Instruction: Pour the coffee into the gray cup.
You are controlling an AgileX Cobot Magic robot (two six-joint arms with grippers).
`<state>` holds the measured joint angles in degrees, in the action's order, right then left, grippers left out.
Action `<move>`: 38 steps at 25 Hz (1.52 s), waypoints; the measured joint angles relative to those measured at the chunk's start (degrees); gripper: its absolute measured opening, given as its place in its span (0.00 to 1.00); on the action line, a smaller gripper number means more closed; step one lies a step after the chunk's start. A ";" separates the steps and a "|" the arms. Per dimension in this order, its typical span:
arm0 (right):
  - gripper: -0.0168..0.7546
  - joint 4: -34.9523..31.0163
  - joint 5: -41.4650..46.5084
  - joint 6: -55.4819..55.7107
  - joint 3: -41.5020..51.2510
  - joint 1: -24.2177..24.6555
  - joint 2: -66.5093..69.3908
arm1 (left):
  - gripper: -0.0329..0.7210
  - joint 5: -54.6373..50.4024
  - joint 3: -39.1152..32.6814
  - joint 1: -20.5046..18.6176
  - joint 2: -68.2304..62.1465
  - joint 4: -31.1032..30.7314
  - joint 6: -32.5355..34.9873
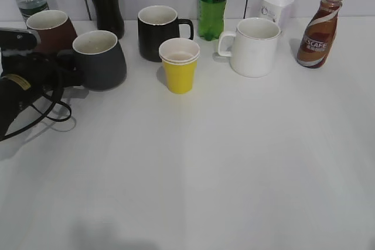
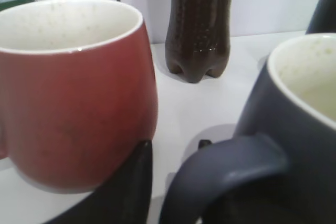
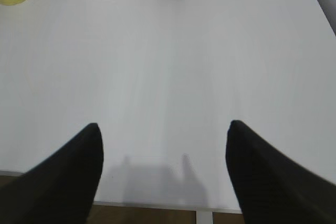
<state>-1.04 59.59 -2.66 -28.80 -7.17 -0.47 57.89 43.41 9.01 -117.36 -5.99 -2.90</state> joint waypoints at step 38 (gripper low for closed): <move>0.76 0.00 0.00 0.00 0.00 0.00 0.00 | 0.10 8.59 -10.32 0.00 8.17 -9.69 1.81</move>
<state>-1.04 59.59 -2.66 -28.80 -7.17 -0.47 66.47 33.09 9.01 -109.19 -15.69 -1.09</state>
